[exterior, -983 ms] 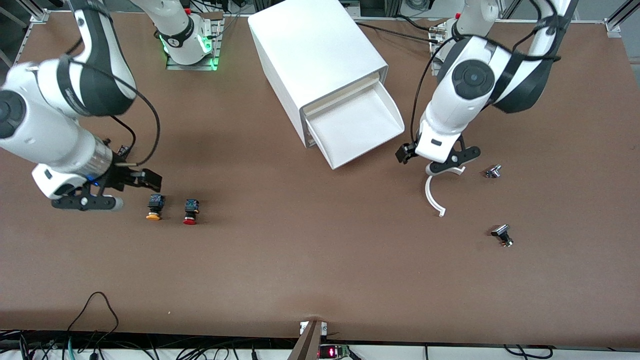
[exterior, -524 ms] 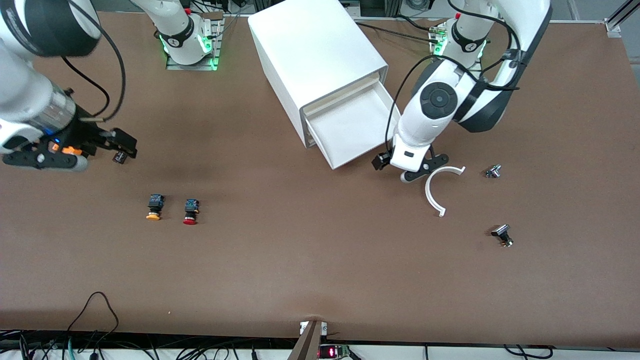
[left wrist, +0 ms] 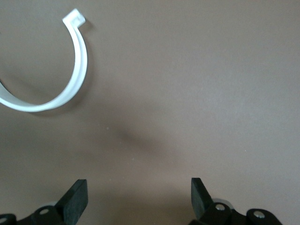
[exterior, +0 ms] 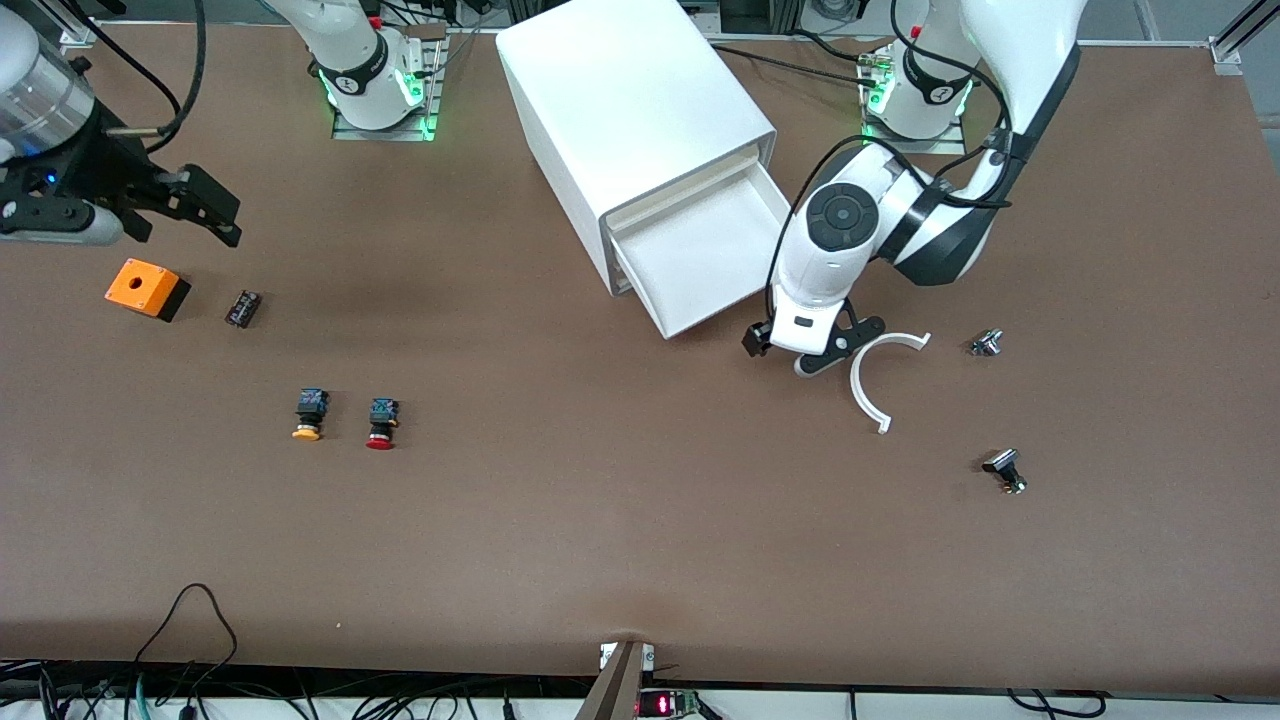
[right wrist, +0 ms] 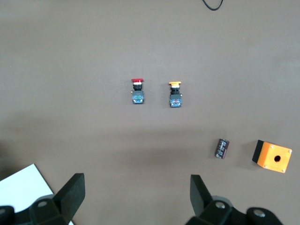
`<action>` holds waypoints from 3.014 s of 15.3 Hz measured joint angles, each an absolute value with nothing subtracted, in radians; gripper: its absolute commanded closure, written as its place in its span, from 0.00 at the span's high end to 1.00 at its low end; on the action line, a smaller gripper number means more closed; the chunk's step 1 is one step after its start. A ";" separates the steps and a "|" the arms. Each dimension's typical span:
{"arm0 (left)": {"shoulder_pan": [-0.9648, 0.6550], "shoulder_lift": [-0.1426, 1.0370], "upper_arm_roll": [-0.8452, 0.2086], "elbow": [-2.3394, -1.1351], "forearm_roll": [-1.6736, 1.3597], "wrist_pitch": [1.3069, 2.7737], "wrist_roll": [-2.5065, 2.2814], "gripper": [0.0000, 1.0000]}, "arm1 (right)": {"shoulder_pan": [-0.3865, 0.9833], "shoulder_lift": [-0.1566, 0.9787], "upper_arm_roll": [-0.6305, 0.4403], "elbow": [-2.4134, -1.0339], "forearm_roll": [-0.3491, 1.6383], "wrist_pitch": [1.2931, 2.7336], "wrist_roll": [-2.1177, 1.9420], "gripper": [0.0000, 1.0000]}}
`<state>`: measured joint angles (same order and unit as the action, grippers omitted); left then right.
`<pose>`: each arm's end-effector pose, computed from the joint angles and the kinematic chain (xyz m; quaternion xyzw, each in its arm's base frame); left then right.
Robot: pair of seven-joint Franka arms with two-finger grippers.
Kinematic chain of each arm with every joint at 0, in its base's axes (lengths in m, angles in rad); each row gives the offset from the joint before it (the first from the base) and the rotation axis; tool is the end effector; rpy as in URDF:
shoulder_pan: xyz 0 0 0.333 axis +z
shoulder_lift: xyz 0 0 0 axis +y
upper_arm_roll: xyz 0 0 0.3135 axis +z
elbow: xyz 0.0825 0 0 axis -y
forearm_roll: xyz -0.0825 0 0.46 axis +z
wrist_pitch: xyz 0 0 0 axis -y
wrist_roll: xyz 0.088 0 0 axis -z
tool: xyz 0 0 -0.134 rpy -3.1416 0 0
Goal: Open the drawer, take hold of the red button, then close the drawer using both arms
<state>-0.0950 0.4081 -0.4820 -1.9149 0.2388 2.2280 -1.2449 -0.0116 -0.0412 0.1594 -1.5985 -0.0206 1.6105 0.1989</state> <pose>0.5725 -0.3550 0.2213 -0.9626 -0.2702 0.0118 0.0151 0.6169 0.0909 0.6089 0.9992 -0.0254 0.0283 0.0088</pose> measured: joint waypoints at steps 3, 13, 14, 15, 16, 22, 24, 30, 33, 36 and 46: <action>-0.121 0.419 -0.500 -1.917 0.239 2.226 -1.273 0.98 | -0.012 -0.061 0.128 -1.603 -0.021 1.600 0.187 0.99; -0.131 0.420 -0.608 -1.927 0.186 2.132 -1.332 0.98 | -0.010 -0.073 0.082 -1.623 -0.020 1.596 0.095 0.99; -0.134 0.420 -0.619 -1.928 0.178 2.128 -1.332 0.99 | -0.010 -0.073 0.082 -1.623 -0.020 1.596 0.088 0.99; -0.138 0.421 -0.628 -1.929 0.174 2.127 -1.333 0.99 | -0.010 -0.073 0.082 -1.623 -0.020 1.596 0.082 0.99; -0.142 0.424 -0.634 -1.929 0.171 2.126 -1.333 0.99 | -0.010 -0.073 0.082 -1.624 -0.020 1.595 0.079 0.99; -0.166 0.446 -0.663 -1.930 0.135 2.121 -1.333 0.99 | -0.010 -0.073 0.084 -1.624 -0.020 1.590 0.067 0.99; -0.179 0.452 -0.664 -1.930 0.134 2.120 -1.333 0.99 | -0.010 -0.073 0.084 -1.624 -0.020 1.590 0.067 0.99; -0.203 0.461 -0.672 -1.930 0.134 2.109 -1.334 0.99 | -0.010 -0.073 0.084 -1.624 -0.020 1.590 0.063 0.99; -0.207 0.461 -0.673 -1.930 0.133 2.106 -1.334 0.99 | -0.010 -0.073 0.084 -1.624 -0.020 1.590 0.063 0.99; -0.209 0.461 -0.673 -1.929 0.118 2.104 -1.334 0.99 | -0.010 -0.073 0.084 -1.624 -0.020 1.590 0.063 0.99; -0.099 0.459 -0.662 -1.744 0.107 1.821 -1.152 0.99 | -0.010 -0.073 0.084 -1.623 -0.020 1.591 0.063 0.99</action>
<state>-0.0990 0.4588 -0.6617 -1.7438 0.1069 1.8213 -1.1515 -0.0100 -0.0735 0.0842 -1.6235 -0.0197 1.5905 0.0627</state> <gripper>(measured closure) 0.009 0.004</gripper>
